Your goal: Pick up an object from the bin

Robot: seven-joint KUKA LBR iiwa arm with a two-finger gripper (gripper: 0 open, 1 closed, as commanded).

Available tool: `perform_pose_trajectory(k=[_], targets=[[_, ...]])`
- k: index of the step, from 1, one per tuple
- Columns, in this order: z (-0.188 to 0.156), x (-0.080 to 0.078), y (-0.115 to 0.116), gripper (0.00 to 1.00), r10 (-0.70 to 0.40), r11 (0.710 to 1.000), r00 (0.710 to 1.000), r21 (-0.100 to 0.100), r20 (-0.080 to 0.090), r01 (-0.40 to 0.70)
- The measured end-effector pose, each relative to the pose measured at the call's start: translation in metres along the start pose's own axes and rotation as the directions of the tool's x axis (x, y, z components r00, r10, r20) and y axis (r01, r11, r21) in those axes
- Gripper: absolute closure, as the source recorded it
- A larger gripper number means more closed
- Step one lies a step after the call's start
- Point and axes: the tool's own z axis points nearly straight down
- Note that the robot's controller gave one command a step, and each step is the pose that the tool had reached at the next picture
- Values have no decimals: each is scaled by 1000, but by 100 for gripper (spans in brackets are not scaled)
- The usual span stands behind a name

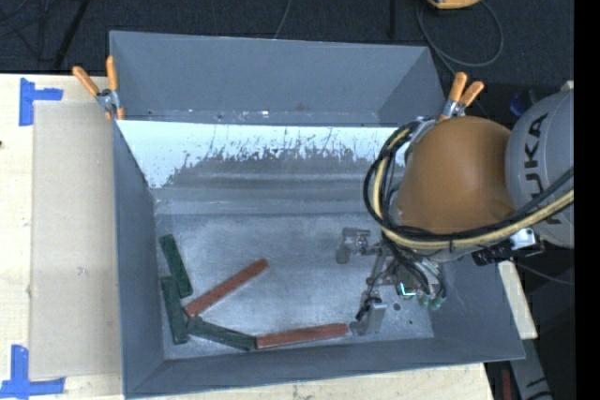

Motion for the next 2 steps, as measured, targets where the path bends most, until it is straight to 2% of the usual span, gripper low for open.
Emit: perform_pose_trajectory(k=[1, 2], targets=[[123, -12, 32, 0, -162, 987, 987, 1, 14, 162], [122, -10, 31, 100, -159, 987, 987, 1, 7, 158]])
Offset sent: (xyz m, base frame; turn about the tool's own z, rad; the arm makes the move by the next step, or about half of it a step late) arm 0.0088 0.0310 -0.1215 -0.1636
